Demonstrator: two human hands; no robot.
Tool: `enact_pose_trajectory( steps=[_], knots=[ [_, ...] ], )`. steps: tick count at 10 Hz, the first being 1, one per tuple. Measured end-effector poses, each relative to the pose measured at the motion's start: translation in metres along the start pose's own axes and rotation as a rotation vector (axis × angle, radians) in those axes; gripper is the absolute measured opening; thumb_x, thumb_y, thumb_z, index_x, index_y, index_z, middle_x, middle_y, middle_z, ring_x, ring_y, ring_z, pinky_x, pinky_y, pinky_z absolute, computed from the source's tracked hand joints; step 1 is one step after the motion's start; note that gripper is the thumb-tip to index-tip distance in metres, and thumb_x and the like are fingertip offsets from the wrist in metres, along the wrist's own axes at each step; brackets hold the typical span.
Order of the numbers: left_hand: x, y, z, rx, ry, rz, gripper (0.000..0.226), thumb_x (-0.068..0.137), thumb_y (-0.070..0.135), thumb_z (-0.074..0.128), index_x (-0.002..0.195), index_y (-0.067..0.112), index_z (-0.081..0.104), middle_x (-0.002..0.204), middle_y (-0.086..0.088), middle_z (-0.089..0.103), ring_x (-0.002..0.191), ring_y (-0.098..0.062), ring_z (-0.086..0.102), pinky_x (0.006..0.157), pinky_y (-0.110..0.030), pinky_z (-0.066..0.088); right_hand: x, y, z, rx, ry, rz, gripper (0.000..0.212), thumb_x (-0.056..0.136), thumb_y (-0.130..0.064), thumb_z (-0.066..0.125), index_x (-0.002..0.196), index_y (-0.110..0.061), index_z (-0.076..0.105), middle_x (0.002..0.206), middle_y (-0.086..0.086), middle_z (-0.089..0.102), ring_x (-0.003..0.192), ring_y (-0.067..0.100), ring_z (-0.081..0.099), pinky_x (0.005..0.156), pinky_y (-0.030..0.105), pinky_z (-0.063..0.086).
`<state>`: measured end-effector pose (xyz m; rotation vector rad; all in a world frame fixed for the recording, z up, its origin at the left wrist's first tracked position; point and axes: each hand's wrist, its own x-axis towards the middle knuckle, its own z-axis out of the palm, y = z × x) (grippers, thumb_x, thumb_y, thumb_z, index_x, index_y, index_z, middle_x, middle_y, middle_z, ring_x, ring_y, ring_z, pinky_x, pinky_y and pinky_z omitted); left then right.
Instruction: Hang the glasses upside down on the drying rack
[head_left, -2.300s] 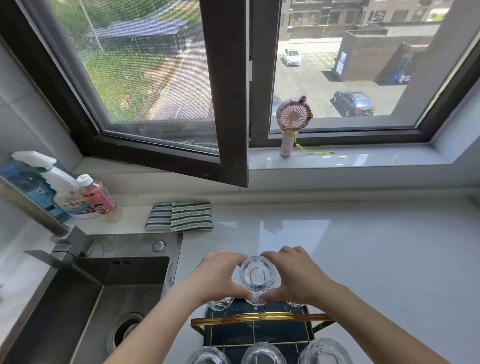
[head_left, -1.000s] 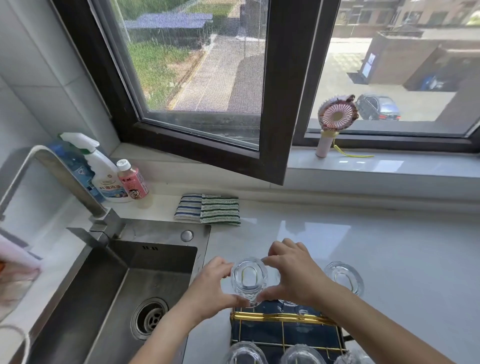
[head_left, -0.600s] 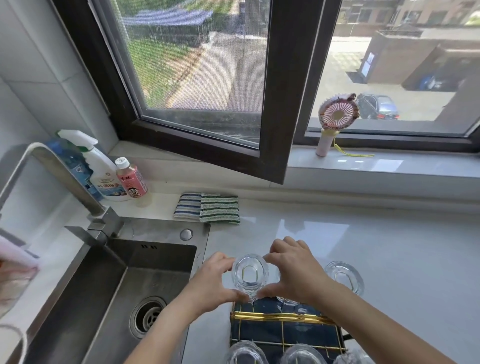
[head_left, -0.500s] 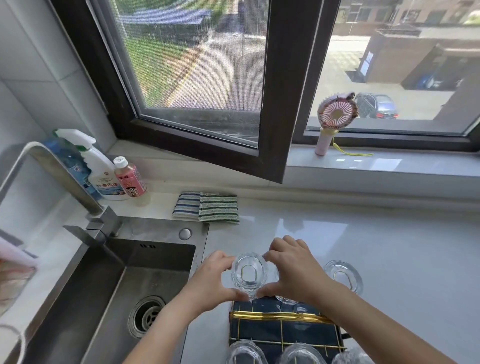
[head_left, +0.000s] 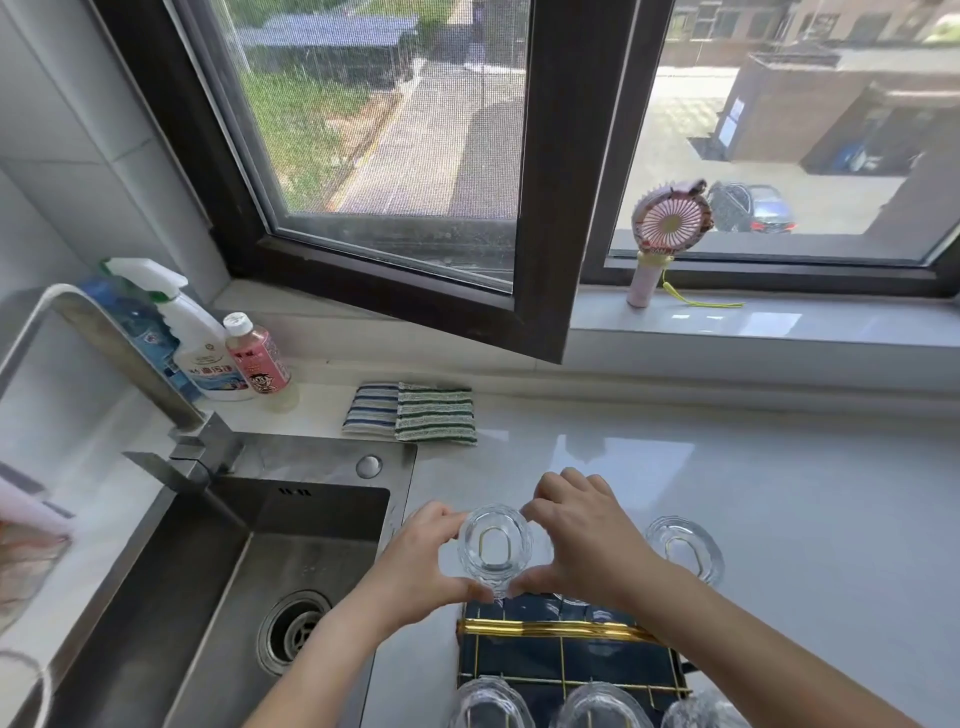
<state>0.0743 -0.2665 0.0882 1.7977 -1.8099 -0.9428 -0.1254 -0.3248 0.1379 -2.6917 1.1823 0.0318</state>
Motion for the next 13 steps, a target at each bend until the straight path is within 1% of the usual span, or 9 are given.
enact_pose_trajectory(
  steps=[1,4,5,6,8,11,12,13],
  knots=[
    [0.002,-0.001,0.000,0.011,-0.001,0.000,0.065,0.055,0.052,0.080,0.114,0.041,0.055,0.095,0.026,0.044,0.094,0.004,0.042,0.074,-0.016,0.037,0.000,0.000,0.000,-0.007,-0.009,0.005,0.077,0.065,-0.075,0.059,0.120,-0.022,0.056,0.110,-0.004,0.052,0.099,0.018,0.039,0.089,0.034,0.031],
    [0.000,-0.002,0.002,0.022,0.001,-0.001,0.066,0.058,0.051,0.080,0.118,0.041,0.052,0.096,0.028,0.042,0.095,0.000,0.043,0.077,-0.016,0.037,-0.001,0.001,0.001,0.000,-0.011,-0.003,0.078,0.063,-0.077,0.057,0.119,-0.022,0.057,0.108,-0.004,0.052,0.097,0.017,0.039,0.088,0.033,0.032],
    [0.000,-0.002,0.002,0.019,0.002,-0.007,0.067,0.058,0.052,0.080,0.118,0.041,0.051,0.101,0.022,0.046,0.095,0.000,0.043,0.077,-0.017,0.037,0.000,0.002,0.001,-0.010,-0.016,-0.003,0.080,0.062,-0.079,0.056,0.118,-0.022,0.057,0.107,-0.003,0.052,0.098,0.018,0.039,0.089,0.034,0.031],
    [0.000,-0.003,0.002,0.015,-0.002,-0.011,0.067,0.058,0.052,0.079,0.119,0.042,0.051,0.103,0.019,0.047,0.095,0.003,0.042,0.076,-0.016,0.036,0.000,0.002,0.002,-0.012,-0.016,-0.003,0.081,0.062,-0.080,0.055,0.118,-0.022,0.057,0.107,-0.004,0.052,0.098,0.018,0.039,0.088,0.034,0.031],
    [0.000,-0.003,0.004,0.009,-0.016,-0.027,0.068,0.059,0.052,0.079,0.120,0.043,0.048,0.104,0.021,0.046,0.096,0.005,0.041,0.080,-0.020,0.037,0.000,0.003,0.003,0.000,-0.020,0.006,0.081,0.062,-0.079,0.056,0.120,-0.023,0.056,0.108,-0.005,0.052,0.098,0.017,0.038,0.089,0.034,0.031],
    [-0.003,0.000,0.003,0.028,-0.028,-0.033,0.075,0.061,0.053,0.077,0.126,0.042,0.041,0.110,0.017,0.045,0.100,-0.001,0.041,0.087,-0.023,0.040,-0.001,0.003,0.002,0.039,-0.008,0.019,0.082,0.061,-0.080,0.056,0.124,-0.026,0.055,0.108,-0.006,0.052,0.097,0.015,0.037,0.089,0.034,0.031],
    [-0.006,-0.003,0.002,0.008,-0.041,-0.039,0.079,0.059,0.054,0.077,0.128,0.045,0.039,0.107,0.022,0.044,0.099,0.006,0.040,0.085,-0.022,0.038,-0.003,0.006,-0.005,0.108,-0.016,0.025,0.089,0.057,-0.084,0.052,0.127,-0.028,0.053,0.107,-0.009,0.048,0.098,0.012,0.035,0.090,0.032,0.028],
    [-0.016,-0.010,0.002,-0.016,-0.018,-0.088,0.082,0.062,0.052,0.076,0.132,0.043,0.034,0.104,0.026,0.040,0.099,0.005,0.040,0.085,-0.022,0.038,-0.012,0.010,-0.015,0.333,0.090,0.090,0.095,0.052,-0.087,0.045,0.124,-0.026,0.057,0.099,-0.013,0.046,0.094,0.009,0.037,0.088,0.030,0.032]
  ],
)
